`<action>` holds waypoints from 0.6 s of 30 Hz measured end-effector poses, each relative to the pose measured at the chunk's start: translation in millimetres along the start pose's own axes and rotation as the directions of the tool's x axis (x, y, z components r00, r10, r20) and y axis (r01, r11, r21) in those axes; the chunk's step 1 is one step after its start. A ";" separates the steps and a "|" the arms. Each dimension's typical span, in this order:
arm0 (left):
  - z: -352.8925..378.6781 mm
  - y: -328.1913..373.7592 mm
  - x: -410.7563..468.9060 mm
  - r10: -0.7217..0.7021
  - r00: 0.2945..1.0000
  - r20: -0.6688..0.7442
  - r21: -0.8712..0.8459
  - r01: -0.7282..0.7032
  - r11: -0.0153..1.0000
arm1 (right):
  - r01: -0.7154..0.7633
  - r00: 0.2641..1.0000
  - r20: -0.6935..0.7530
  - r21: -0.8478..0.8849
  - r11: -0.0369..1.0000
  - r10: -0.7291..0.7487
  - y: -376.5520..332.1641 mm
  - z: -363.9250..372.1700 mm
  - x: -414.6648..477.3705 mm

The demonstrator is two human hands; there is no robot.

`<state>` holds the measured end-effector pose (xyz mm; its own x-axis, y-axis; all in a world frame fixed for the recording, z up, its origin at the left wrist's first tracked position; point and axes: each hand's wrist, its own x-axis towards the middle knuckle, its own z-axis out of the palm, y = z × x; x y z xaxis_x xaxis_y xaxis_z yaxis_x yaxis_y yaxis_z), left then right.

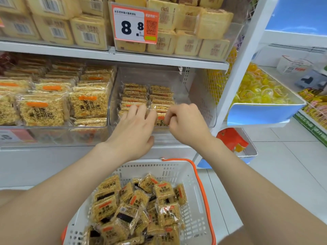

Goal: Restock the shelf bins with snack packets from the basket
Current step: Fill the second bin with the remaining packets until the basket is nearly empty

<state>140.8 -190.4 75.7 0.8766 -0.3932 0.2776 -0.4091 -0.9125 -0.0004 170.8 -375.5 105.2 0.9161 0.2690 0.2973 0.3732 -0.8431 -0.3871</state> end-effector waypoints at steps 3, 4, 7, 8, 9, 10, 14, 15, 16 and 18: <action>-8.5 5.5 -16.0 -0.004 0.973 0.229 -0.082 0.023 0.996 | 0.026 0.969 0.246 -0.031 0.999 -0.017 -13.5 13.7 -27.6; -7.7 6.3 -21.4 -0.016 0.936 0.352 -0.072 0.045 0.996 | 0.023 0.941 0.339 -0.038 0.999 -0.009 -16.9 22.8 -36.6; 11.2 5.4 -40.1 -0.015 0.749 0.662 0.016 0.005 1.000 | 0.044 0.830 0.558 -0.066 0.997 0.000 -23.9 59.7 -63.4; 20.6 2.9 -46.2 -0.011 0.691 0.723 0.030 -0.015 0.999 | 0.060 0.794 0.608 -0.080 0.995 0.001 -25.1 72.9 -70.7; 29.4 -0.2 -52.7 -0.007 0.643 0.766 0.033 -0.029 0.999 | 0.075 0.758 0.652 -0.093 0.993 0.004 -25.2 88.4 -76.6; 36.0 -2.9 -59.2 -0.003 0.613 0.790 0.037 -0.043 0.998 | 0.095 0.722 0.692 -0.110 0.989 0.008 -25.2 102.5 -81.8; 41.3 -5.9 -75.4 0.043 0.570 0.821 0.028 -0.116 0.993 | 0.096 0.607 0.791 -0.174 0.980 0.081 -25.7 162.3 -102.6; 42.1 -6.9 -77.4 0.045 0.557 0.829 0.024 -0.116 0.993 | 0.077 0.586 0.806 -0.160 0.984 0.085 -26.1 177.5 -109.3; 44.7 -8.3 -79.2 0.040 0.539 0.841 0.019 -0.104 0.994 | 0.059 0.558 0.826 -0.139 0.989 0.082 -26.4 192.5 -116.9; 49.4 -10.9 -82.0 0.022 0.501 0.865 0.019 -0.077 0.997 | 0.043 0.515 0.856 -0.080 0.996 0.046 -27.4 222.7 -134.1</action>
<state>85.9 -153.9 5.5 0.6494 -0.3152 -0.6921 -0.4708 -0.8813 -0.0404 70.3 -284.7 -118.4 0.6144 0.4979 -0.6121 0.3997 -0.8653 -0.3026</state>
